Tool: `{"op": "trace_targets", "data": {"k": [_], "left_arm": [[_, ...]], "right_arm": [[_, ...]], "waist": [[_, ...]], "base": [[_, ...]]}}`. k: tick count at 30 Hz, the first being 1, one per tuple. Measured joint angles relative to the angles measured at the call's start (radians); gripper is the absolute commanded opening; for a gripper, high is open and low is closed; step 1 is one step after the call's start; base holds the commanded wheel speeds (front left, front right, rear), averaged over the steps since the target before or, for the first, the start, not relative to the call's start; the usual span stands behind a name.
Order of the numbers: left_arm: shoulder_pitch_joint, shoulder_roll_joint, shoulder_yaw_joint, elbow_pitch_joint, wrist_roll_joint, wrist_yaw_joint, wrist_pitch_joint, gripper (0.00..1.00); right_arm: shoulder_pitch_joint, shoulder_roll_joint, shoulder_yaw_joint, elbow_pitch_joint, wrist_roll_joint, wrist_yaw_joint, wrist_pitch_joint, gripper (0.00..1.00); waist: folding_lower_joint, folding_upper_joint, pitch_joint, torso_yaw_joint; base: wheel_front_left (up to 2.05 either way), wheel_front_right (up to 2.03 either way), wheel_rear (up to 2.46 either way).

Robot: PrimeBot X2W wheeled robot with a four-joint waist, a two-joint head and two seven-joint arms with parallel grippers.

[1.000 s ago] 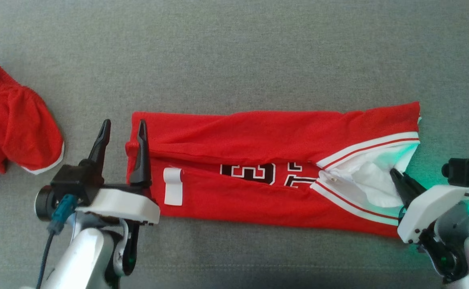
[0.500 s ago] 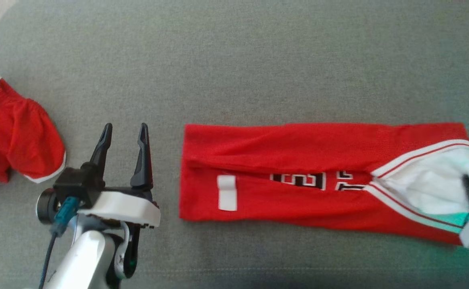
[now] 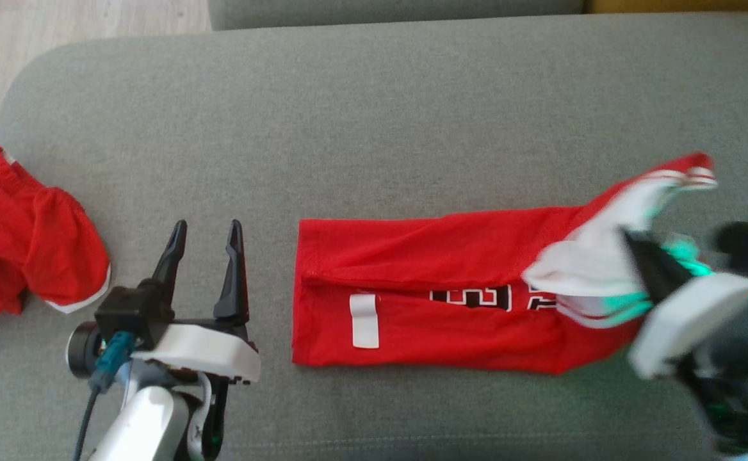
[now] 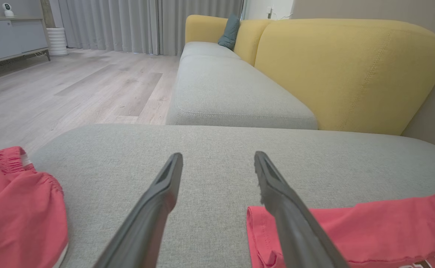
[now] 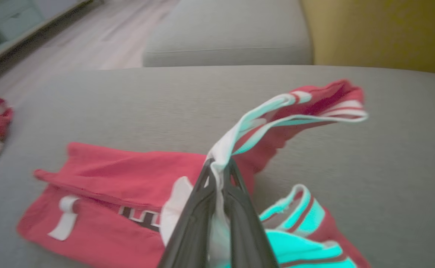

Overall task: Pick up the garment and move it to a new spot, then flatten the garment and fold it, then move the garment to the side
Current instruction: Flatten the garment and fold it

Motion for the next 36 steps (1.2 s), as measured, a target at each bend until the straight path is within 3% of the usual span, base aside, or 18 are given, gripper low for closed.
{"op": "trace_targets", "data": {"k": [7,16,23,24,25,36], "left_arm": [[0.000,0.000,-0.012,-0.004,0.000,0.003,0.005,1.00],[-0.002,-0.003,-0.030,-0.004,0.000,0.003,0.010,1.00],[-0.007,-0.007,-0.040,0.007,0.000,0.002,0.010,1.00],[-0.009,-0.007,-0.041,0.009,0.000,0.002,0.010,1.00],[-0.012,-0.007,-0.041,0.012,0.000,0.002,0.010,1.00],[-0.026,-0.009,-0.042,0.023,-0.006,0.003,0.006,1.00]], "right_arm": [[-0.053,0.112,0.235,0.076,0.062,0.000,-0.030,0.00],[-0.144,0.119,0.483,0.333,0.281,0.000,-0.236,0.00],[-0.247,0.118,0.586,0.501,0.362,0.000,-0.340,0.00],[-0.254,0.118,0.594,0.518,0.369,0.000,-0.354,0.40],[-0.262,0.118,0.600,0.533,0.381,0.000,-0.375,1.00],[-0.367,0.116,0.655,0.503,0.375,0.000,-0.610,1.00]], "waist": [[0.0000,0.0000,-0.010,0.016],[0.0000,0.0000,0.020,0.062],[0.0000,0.0000,0.043,0.084],[0.0000,0.0000,0.045,0.085],[0.0000,0.0000,0.047,0.086],[0.0000,0.0000,0.049,0.074]], "base": [[0.00,0.00,0.00],[0.00,0.00,0.00],[0.00,0.00,0.00],[0.00,0.00,0.00],[0.00,0.00,0.00],[0.00,0.00,0.00]]}}
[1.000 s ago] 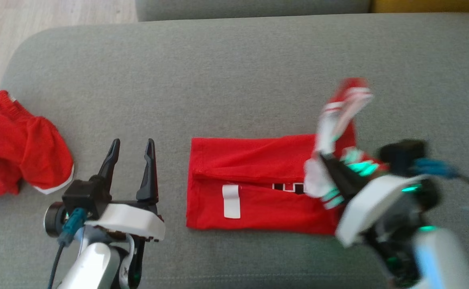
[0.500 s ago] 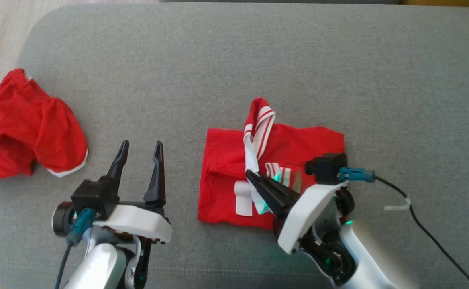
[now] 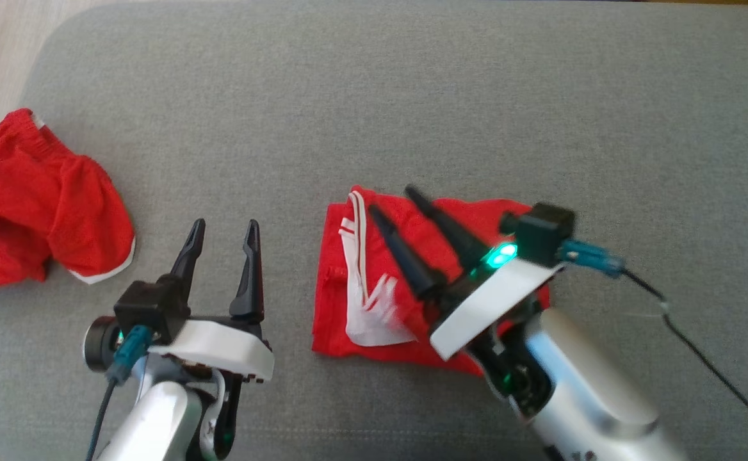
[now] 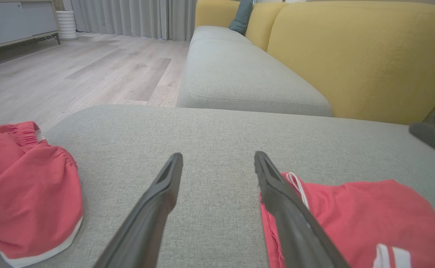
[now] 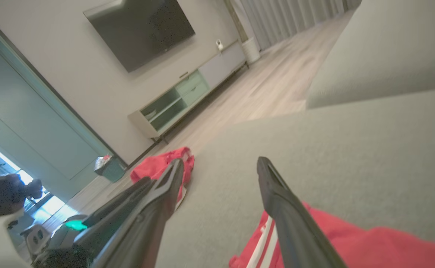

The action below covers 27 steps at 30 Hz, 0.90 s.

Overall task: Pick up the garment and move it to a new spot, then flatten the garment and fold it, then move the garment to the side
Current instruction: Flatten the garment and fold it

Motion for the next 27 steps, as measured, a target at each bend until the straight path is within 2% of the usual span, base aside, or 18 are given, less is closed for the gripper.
{"op": "trace_targets", "data": {"k": [5,9,12,17,21,27], "left_arm": [[0.000,0.002,0.001,0.000,0.000,0.001,0.000,1.00],[0.001,0.005,0.002,-0.002,0.000,0.004,0.000,1.00],[0.003,0.008,0.003,-0.004,0.000,0.010,0.000,1.00],[0.011,0.018,0.008,-0.009,-0.010,0.018,0.000,1.00],[0.042,0.036,0.025,-0.014,-0.010,0.027,0.000,1.00],[0.088,0.058,0.027,-0.022,-0.010,0.036,0.005,1.00]], "right_arm": [[-0.005,-0.011,-0.121,-0.039,-0.123,0.000,-0.054,1.00],[0.020,-0.084,-0.284,-0.081,-0.209,0.000,-0.051,1.00],[0.093,-0.134,-0.429,-0.116,-0.257,0.000,-0.033,1.00],[0.260,-0.135,-0.614,-0.191,-0.311,0.000,0.003,1.00],[0.343,-0.118,-0.672,-0.255,-0.346,0.000,0.035,1.00],[0.421,-0.084,-0.677,-0.325,-0.371,0.000,0.075,1.00]], "waist": [[0.0000,0.0000,-0.007,-0.012],[0.0000,0.0000,-0.016,-0.023],[0.0000,0.0000,-0.024,-0.030],[0.0000,0.0000,-0.046,-0.043],[0.0000,0.0000,-0.071,-0.053],[0.0000,0.0000,-0.126,-0.065]], "base": [[0.00,0.00,0.00],[0.00,0.00,0.00],[0.00,0.00,0.00],[0.00,0.00,0.00],[0.00,0.00,0.00],[0.00,0.00,0.00]]}}
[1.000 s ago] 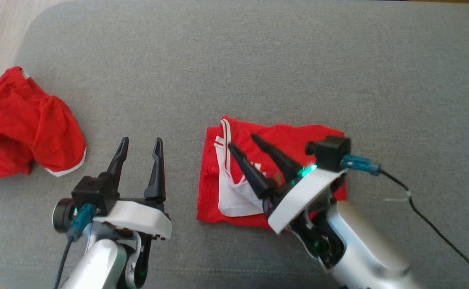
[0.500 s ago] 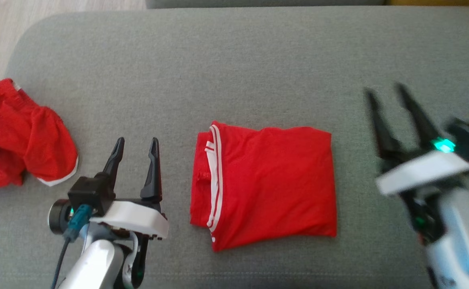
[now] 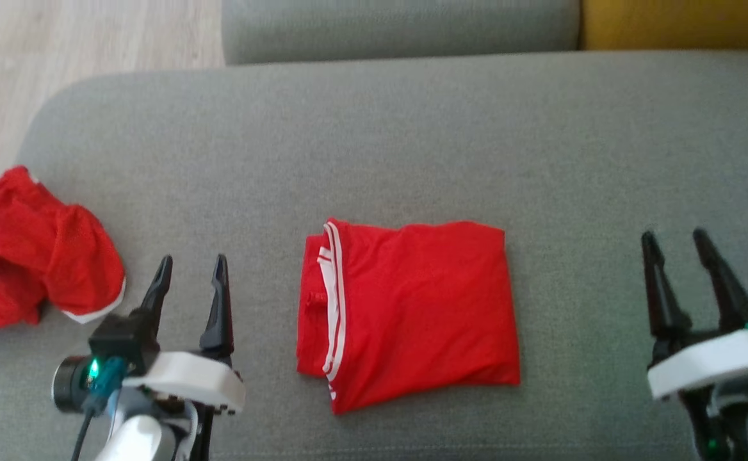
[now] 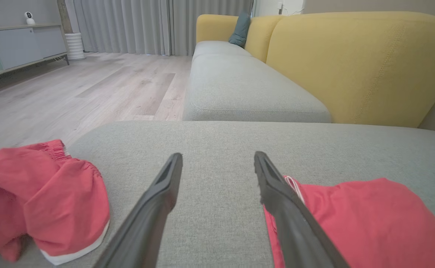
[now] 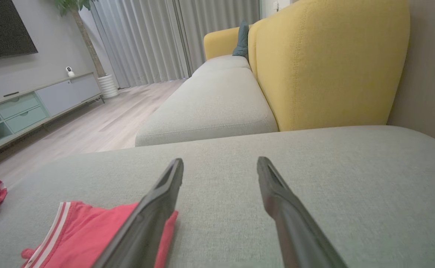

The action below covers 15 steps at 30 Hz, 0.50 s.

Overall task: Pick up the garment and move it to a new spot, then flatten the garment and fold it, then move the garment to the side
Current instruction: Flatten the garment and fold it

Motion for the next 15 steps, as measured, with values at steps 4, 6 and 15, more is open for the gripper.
{"op": "trace_targets", "data": {"k": [4,6,15], "left_arm": [[0.035,0.013,-0.001,-0.007,0.000,0.009,0.009,1.00],[0.053,0.019,-0.003,-0.013,0.000,0.009,0.010,1.00],[0.084,0.046,-0.005,-0.040,0.000,0.026,0.027,1.00]], "right_arm": [[0.058,0.018,-0.002,-0.026,-0.015,0.000,0.024,1.00],[0.080,0.019,-0.005,-0.038,-0.015,0.000,0.032,1.00],[0.129,0.046,-0.023,-0.073,-0.030,0.000,0.049,1.00]], "waist": [[0.0000,0.0000,-0.041,-0.004],[0.0000,0.0000,-0.060,-0.005],[0.0000,0.0000,-0.102,-0.007]], "base": [[0.00,0.00,0.00],[0.00,0.00,0.00],[0.00,0.00,0.00]]}}
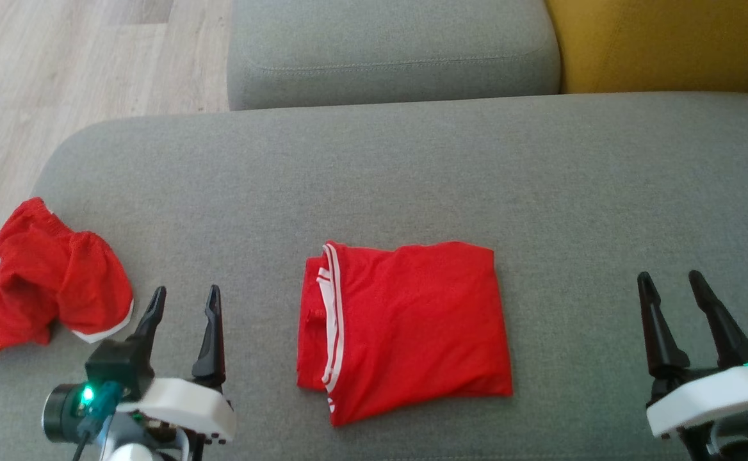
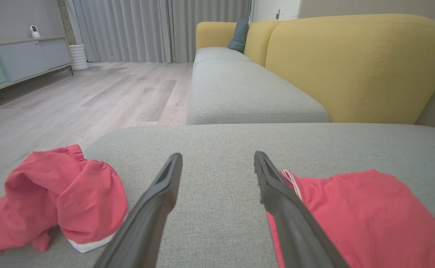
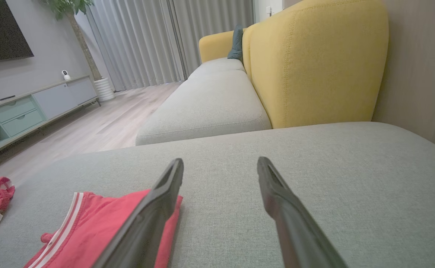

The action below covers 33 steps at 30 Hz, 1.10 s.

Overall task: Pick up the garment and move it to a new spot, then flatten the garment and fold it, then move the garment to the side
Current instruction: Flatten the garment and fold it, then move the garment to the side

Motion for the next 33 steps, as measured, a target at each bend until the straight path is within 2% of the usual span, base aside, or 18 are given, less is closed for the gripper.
{"op": "trace_targets", "data": {"k": [26,33], "left_arm": [[0.018,0.010,-0.008,-0.009,0.000,0.017,0.005,1.00],[-0.004,0.011,-0.019,-0.023,0.001,0.017,0.002,1.00]], "right_arm": [[0.009,0.005,-0.004,-0.021,-0.018,0.000,0.027,1.00],[0.003,-0.006,0.032,0.050,-0.018,0.000,0.057,1.00]], "waist": [[0.0000,0.0000,0.001,-0.006],[0.0000,0.0000,0.026,0.018]], "base": [[0.00,0.00,0.00],[0.00,0.00,0.00]]}}
